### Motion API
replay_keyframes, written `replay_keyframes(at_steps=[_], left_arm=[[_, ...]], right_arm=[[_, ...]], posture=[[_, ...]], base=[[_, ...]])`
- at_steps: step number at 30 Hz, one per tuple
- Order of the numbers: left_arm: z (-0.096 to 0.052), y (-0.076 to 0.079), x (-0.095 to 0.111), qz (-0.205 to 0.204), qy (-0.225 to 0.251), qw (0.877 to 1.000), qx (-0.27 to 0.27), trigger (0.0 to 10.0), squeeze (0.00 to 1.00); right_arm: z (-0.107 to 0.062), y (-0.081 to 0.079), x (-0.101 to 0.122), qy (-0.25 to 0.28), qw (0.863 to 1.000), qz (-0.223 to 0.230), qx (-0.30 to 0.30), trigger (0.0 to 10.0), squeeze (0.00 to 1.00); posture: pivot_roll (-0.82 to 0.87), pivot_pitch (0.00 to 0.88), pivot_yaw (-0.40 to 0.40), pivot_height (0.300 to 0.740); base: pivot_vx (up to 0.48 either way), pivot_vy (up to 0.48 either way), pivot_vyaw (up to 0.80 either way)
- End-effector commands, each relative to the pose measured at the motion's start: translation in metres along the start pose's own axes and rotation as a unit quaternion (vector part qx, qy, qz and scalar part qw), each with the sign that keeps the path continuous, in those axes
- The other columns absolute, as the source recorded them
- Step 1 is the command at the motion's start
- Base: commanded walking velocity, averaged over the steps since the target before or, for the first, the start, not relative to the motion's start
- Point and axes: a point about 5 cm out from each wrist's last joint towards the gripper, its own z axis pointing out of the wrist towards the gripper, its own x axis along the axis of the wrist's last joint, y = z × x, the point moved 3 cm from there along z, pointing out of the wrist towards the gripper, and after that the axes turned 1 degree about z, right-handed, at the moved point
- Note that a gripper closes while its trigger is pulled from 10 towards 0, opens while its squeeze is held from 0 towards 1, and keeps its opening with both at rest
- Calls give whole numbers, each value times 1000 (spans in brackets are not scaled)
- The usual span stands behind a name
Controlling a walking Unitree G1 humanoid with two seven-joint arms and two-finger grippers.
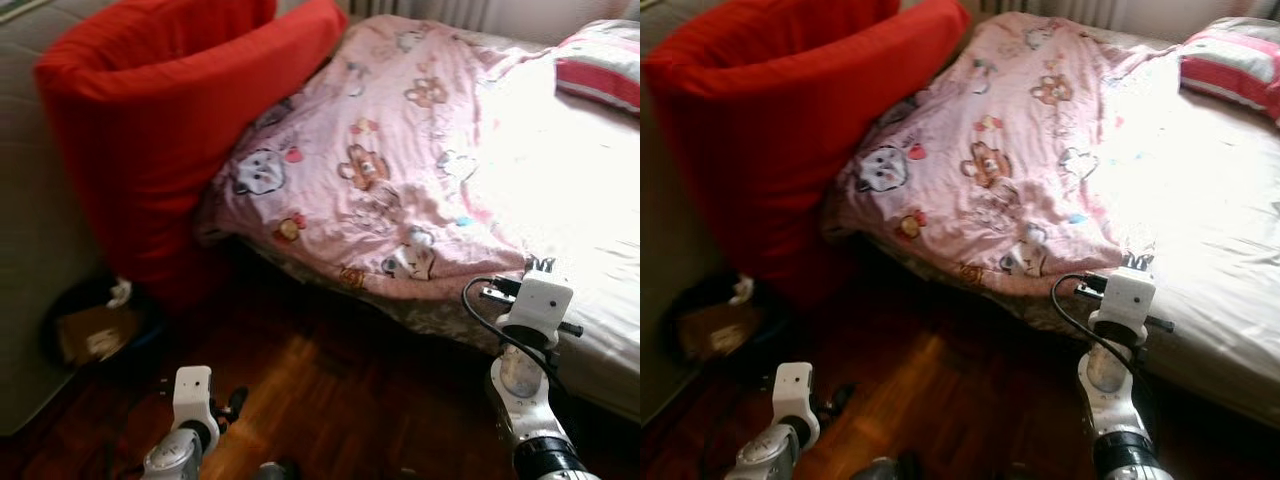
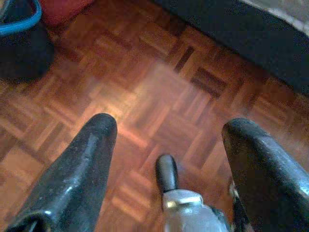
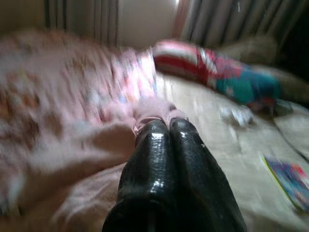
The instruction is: Clean up the room
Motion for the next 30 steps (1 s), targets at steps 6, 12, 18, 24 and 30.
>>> replay_keyframes(at_steps=[6,12,18,24,30], left_arm=[[-3,-4,-7,1,-13,1000,5,10000,0],[-3,-4,-8,3,-15,1000,6,10000,0],[-3,-3,-7,3,-15,1000,3,10000,0],[-4,-4,-11,3,-24,1000,4,10000,0],[-4,-4,-12,3,-26,1000,5,10000,0]], right_arm=[[-22,29,-58,-164,984,18,-71,10000,0],[-19,38,-59,-168,982,10,-81,10000,0],[-13,39,-57,-168,982,15,-82,10000,1000],[-9,37,-50,-150,986,4,-77,10000,1000],[-10,35,-51,-153,986,3,-73,10000,1000]], posture=[[-8,183,40,740],[-10,181,41,740],[-7,179,41,740],[-7,176,43,740],[-8,173,43,740]], base=[[0,0,0],[0,0,0],[0,0,0],[0,0,0],[0,0,0]])
